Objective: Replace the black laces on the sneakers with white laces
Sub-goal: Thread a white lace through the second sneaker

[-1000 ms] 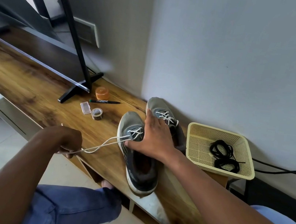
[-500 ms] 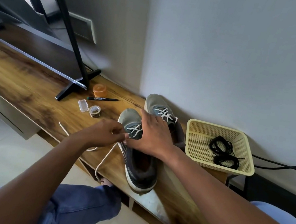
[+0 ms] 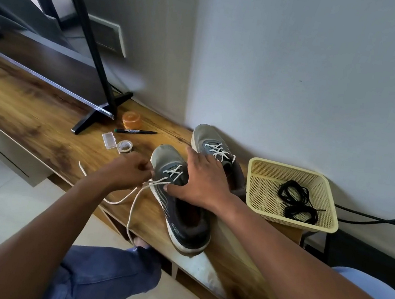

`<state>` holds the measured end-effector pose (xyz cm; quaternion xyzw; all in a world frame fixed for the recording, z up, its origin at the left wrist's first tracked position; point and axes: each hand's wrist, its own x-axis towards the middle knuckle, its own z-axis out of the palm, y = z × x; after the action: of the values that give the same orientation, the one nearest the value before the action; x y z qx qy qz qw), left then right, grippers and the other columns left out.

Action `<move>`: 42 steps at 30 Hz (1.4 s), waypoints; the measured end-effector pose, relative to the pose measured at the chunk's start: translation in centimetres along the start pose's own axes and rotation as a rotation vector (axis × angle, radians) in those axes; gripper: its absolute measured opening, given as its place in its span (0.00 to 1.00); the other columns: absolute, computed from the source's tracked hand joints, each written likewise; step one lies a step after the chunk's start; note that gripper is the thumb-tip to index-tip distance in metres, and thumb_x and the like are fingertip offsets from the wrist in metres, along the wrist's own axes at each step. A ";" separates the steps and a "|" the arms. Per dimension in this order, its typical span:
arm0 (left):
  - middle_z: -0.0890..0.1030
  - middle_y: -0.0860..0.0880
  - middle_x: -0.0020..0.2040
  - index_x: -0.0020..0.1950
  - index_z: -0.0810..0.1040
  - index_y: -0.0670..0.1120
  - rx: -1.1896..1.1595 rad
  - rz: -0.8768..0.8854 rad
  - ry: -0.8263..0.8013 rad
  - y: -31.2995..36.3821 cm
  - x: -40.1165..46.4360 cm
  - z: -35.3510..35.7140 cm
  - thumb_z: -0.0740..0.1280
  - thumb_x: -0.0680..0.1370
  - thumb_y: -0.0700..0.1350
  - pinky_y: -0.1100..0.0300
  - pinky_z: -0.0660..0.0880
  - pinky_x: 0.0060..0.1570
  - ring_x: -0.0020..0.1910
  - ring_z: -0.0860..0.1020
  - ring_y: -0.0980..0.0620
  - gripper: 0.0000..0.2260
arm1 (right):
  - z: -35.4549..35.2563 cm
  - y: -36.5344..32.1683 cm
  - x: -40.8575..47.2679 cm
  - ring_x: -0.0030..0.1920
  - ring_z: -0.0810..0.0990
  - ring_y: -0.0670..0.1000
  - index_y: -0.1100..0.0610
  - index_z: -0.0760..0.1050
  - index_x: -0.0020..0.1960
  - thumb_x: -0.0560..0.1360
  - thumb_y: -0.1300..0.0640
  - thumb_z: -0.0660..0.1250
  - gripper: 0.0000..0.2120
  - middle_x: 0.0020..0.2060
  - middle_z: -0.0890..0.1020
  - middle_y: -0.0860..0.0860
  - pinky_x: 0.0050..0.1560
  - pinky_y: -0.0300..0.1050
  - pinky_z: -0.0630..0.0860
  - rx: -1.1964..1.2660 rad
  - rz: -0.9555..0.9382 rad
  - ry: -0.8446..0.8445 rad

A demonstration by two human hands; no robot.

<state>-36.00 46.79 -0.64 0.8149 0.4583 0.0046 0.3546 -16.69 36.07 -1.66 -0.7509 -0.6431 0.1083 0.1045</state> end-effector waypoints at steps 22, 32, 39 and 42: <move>0.78 0.47 0.37 0.56 0.79 0.38 -0.725 0.448 0.427 5.8 -0.8 -2.8 0.66 0.79 0.42 0.62 0.73 0.37 0.35 0.74 0.53 0.09 | -4.1 -3.6 0.8 0.47 0.81 0.59 0.64 0.78 0.63 0.73 0.66 0.76 0.19 0.49 0.83 0.71 0.57 0.61 0.78 1.304 0.066 -0.047; 0.75 0.53 0.31 0.46 0.85 0.48 -0.973 0.123 0.676 1.7 0.1 -6.7 0.65 0.81 0.36 0.63 0.72 0.37 0.30 0.71 0.57 0.11 | -6.1 -2.5 0.7 0.35 0.76 0.52 0.68 0.83 0.46 0.76 0.63 0.73 0.07 0.32 0.79 0.58 0.42 0.45 0.73 1.405 0.059 0.114; 0.86 0.46 0.45 0.50 0.88 0.45 -1.383 0.072 0.557 0.1 0.0 -7.7 0.72 0.80 0.39 0.56 0.83 0.54 0.44 0.85 0.52 0.05 | -6.5 -2.0 0.6 0.37 0.79 0.52 0.65 0.84 0.46 0.77 0.61 0.72 0.06 0.35 0.81 0.60 0.42 0.45 0.74 1.403 0.065 0.100; 0.88 0.48 0.46 0.44 0.89 0.48 -1.457 0.098 0.500 0.5 -0.4 -7.9 0.72 0.81 0.41 0.59 0.83 0.55 0.48 0.87 0.54 0.08 | -6.5 -1.9 0.7 0.38 0.79 0.55 0.67 0.83 0.46 0.77 0.61 0.72 0.08 0.36 0.82 0.60 0.42 0.47 0.74 1.405 0.053 0.068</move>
<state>-38.49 50.92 5.69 0.3698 0.3697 0.5048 0.6869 -16.41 36.97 5.06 -0.5240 -0.3989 0.4770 0.5821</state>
